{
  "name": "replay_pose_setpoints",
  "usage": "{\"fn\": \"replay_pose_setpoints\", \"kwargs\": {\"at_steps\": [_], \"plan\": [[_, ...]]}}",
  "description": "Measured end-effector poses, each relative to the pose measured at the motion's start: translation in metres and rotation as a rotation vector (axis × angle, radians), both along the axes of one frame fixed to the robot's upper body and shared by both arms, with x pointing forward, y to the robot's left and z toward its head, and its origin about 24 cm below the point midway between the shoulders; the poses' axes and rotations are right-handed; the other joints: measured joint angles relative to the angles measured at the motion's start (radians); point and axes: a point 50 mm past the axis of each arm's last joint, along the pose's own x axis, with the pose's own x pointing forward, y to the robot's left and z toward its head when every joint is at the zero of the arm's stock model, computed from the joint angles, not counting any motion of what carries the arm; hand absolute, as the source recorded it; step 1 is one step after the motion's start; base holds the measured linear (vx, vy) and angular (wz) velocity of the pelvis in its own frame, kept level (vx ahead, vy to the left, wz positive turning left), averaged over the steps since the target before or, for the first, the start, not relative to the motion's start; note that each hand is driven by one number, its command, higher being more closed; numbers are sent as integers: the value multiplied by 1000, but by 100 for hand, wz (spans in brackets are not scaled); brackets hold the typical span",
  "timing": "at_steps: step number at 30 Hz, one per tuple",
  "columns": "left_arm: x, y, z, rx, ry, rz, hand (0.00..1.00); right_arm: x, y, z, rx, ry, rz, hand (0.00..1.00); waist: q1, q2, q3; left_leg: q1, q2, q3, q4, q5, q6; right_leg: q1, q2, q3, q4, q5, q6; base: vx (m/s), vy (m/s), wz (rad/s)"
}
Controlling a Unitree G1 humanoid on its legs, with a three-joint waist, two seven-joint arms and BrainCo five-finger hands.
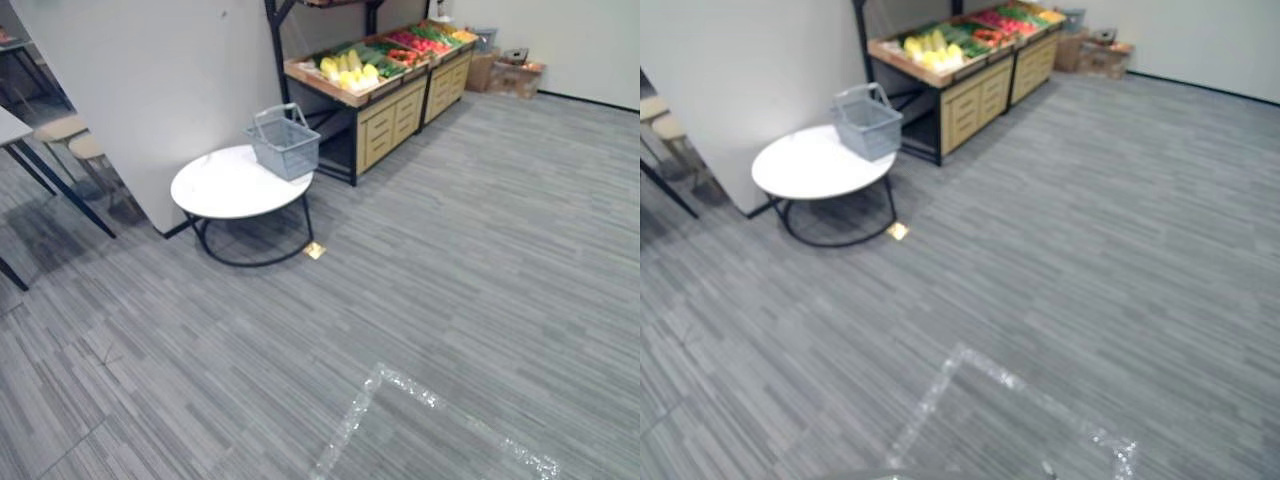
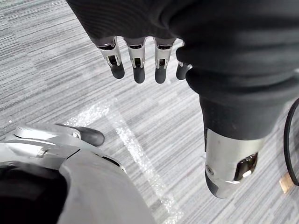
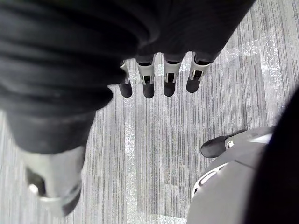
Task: Pick vegetable in the basket
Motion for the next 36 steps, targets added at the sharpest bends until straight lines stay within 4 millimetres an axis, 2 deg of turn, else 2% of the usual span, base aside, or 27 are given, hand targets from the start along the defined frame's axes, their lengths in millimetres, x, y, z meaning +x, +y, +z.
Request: {"fn": "replay_pose_setpoints", "kwargs": {"at_steps": [12,14,20,26,36], "plan": [[5,2,1,9,-43,53,0,18,4,2,17,-71,-73,0,6,0,2,-1,4,3,1,-1,-1,0,4,-1,-3,-1,1,-31,-14,-1],[8,3,3,15,-69,74,0,21,4,3,6,-86,-50,0,5,-7,8,-3,5,4,1,-1,0,-2,4,-1,-3,-1,0,-36,-22,-1],[28,1,8,37,-158,47,0,44,-1,12,-79,-171,76,0,5,0,20,-7,5,4,-1,-1,0,-4,5,-4,-8,-1,0,-5,-3,0],[42,0,11,43,-203,28,0,52,-4,15,-106,-182,152,0,5,-3,25,-14,4,3,-4,-2,-1,-7,5,-5,-9,-1,0,0,0,0],[45,0,12,46,-214,19,0,62,-5,18,-112,-210,163,0,3,5,35,-41,6,4,3,-2,-2,-36,5,-3,-1,-1,0,-22,-8,0]]}}
